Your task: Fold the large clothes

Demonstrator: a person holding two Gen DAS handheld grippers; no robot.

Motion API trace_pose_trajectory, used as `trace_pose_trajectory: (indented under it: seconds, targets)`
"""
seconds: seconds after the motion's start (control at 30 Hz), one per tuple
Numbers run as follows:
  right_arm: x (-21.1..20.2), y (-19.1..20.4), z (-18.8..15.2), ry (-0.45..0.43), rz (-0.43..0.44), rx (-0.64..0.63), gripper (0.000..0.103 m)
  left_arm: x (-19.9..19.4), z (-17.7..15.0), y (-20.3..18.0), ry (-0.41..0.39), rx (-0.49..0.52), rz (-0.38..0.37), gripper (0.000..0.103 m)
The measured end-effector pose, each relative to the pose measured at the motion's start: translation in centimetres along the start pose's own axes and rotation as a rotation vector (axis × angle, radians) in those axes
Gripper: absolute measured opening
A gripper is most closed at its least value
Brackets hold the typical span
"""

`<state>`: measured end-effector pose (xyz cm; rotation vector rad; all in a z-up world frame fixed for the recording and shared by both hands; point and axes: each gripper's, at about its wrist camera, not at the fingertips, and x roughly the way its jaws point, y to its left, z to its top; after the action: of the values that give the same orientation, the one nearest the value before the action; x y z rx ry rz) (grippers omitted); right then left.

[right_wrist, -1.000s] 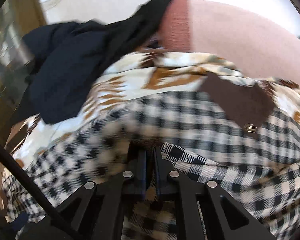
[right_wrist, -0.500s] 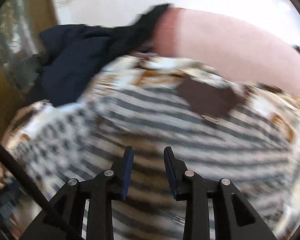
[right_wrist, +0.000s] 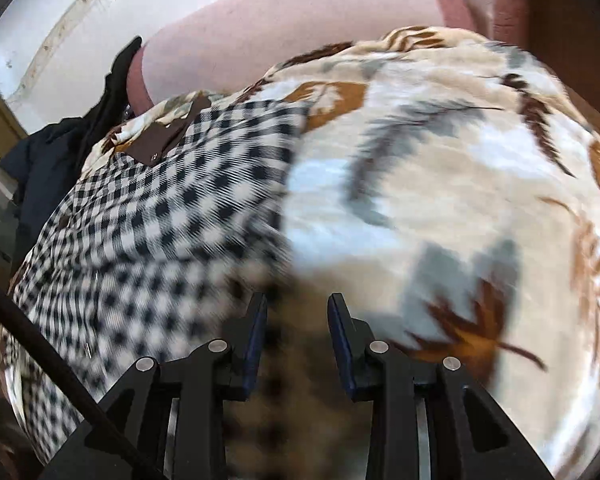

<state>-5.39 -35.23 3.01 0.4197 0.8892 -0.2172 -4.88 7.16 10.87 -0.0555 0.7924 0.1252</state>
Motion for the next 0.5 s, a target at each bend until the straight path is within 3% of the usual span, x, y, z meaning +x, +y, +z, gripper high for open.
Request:
trace_pose_trajectory:
  seconds: [0.13, 0.3, 0.4, 0.5]
  targets:
    - [-2.1, -3.0, -0.2, -0.006, 0.102, 0.096, 0.034, -3.2, -0.4, -3.7, -0.051, 0.087, -0.005, 0.068]
    - [-3.8, -3.1, -0.6, -0.06, 0.106, 0.107, 0.038, -5.9, -0.9, -5.5, -0.092, 0.129, -0.038, 0.068]
    - [-4.2, -2.0, -1.1, -0.098, 0.034, 0.07, 0.038, -5.8, -1.2, -4.8, -0.074, 0.096, -0.066, 0.068]
    - [-5.0, -0.1, -1.3, -0.129, 0.037, 0.049, 0.038, -4.7, -1.1, -2.7, -0.048, 0.019, -0.106, 0.068]
